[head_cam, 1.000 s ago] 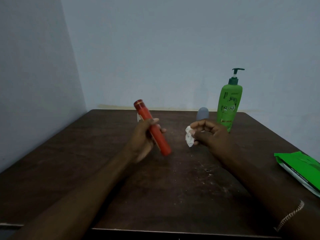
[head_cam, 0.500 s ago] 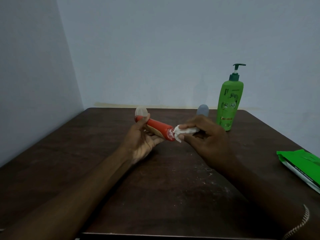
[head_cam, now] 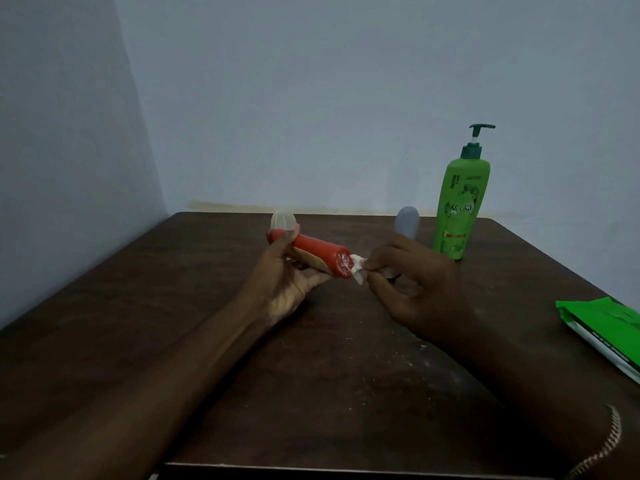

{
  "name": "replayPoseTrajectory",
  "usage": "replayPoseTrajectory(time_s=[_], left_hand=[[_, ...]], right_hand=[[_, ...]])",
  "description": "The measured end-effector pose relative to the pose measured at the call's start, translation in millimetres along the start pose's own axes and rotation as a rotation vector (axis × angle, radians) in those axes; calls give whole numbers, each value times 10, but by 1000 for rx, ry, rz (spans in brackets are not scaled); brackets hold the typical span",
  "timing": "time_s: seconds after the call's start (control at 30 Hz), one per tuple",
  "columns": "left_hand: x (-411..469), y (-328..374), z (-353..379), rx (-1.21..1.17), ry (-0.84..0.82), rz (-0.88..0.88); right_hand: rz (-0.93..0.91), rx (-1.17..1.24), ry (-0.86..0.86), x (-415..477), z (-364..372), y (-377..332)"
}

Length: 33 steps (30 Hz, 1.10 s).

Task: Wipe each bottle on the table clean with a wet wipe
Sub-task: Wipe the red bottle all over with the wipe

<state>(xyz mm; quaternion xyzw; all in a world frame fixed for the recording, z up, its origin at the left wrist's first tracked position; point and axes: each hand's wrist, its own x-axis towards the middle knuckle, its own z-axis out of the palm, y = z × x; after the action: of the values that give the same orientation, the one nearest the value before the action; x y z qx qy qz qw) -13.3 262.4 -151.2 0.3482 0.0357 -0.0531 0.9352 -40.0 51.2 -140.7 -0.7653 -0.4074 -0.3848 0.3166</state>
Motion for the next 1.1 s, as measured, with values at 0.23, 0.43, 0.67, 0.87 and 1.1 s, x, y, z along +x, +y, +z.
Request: replayPoseTrajectory(time_s=[0.23,0.43,0.67,0.87,1.1], left_hand=[[-25,-37,21,28,-26,-4],[-32,-53,59,42,-6,11],[-54,-48,58,45,-18,17],[-56,-52,58,52,6,31],[-65,-97,84,58,-10,-1]], right_hand=[[-40,-78,-117,4,51,9],[40,61,-3,12,5,15],[-47,-96,-129,28,16,4],[11,8,-14,20,-41,-19],[-24,6,-118,42,18,-48]])
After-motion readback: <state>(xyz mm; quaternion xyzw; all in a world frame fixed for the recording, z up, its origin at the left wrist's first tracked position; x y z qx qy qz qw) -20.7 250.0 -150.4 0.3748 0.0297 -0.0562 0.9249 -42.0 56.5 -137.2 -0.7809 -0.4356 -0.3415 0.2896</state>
